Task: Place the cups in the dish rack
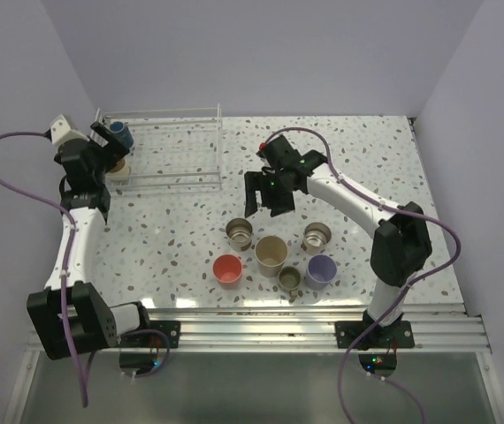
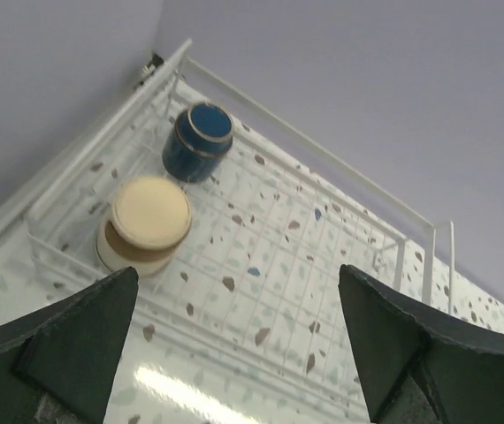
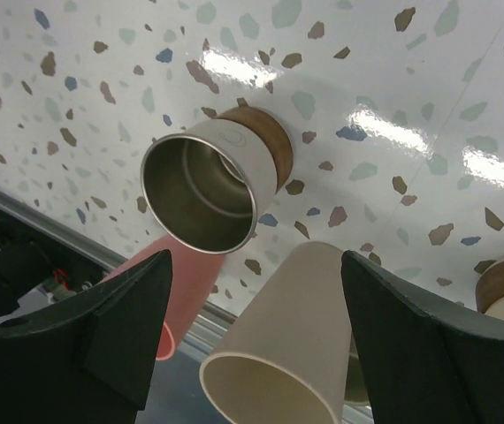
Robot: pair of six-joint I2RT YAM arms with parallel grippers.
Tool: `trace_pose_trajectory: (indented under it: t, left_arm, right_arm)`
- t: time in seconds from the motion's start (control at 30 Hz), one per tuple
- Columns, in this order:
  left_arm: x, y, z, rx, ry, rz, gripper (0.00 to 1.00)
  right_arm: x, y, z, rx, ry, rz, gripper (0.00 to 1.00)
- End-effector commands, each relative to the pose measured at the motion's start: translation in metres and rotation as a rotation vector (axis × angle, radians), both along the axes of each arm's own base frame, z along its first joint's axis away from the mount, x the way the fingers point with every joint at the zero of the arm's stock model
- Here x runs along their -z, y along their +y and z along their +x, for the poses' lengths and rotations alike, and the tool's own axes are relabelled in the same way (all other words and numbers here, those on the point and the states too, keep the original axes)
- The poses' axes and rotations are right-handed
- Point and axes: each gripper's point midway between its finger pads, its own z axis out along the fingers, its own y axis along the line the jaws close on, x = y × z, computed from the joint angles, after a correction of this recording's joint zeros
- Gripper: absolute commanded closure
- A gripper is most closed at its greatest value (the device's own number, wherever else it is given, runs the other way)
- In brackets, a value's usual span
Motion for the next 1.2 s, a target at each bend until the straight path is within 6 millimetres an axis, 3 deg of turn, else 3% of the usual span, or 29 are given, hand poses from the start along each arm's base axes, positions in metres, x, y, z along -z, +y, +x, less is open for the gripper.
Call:
trace_pose_trajectory:
  t: [0.0,0.07,0.2,0.47,0.6,0.73,0.93,0.97,1.17]
  left_arm:
    - [0.024,-0.035,-0.027,0.078,0.079,-0.092,0.02]
    - [0.031,-0.043,-0.038,0.097,0.107,-0.099,0.02]
    - [0.024,-0.048,-0.058,0.105,0.098,-0.081,0.02]
    - [0.008,-0.049,-0.074,0.108,0.097,-0.065,0.02]
    - [0.001,-0.052,-0.081,0.115,0.084,-0.066,0.02]
    - [-0.001,-0.052,-0.085,0.114,0.08,-0.065,0.02]
    - [-0.005,-0.054,-0.085,0.121,0.071,-0.069,0.02]
    - [-0.004,-0.055,-0.084,0.123,0.072,-0.071,0.02]
    - [-0.007,-0.049,-0.086,0.077,0.071,-0.093,0.02]
  right_arm:
    - [0.015,-0.007,-0.003,-0.03,-0.003,-0.064,0.2]
    - [0.022,-0.002,-0.009,-0.051,0.012,-0.074,0.22]
    - [0.035,0.007,-0.015,-0.079,0.019,-0.094,0.24]
    - [0.062,0.016,-0.018,-0.08,0.058,-0.104,0.35]
    - [0.072,0.017,-0.019,-0.082,0.06,-0.126,0.58]
    - [0.077,0.018,-0.021,-0.091,0.064,-0.147,0.72]
    - [0.068,0.018,-0.019,-0.09,0.043,-0.15,0.91]
    - [0.064,0.019,-0.016,-0.087,0.033,-0.147,0.99]
    - [0.037,0.018,0.002,-0.072,-0.024,-0.174,1.0]
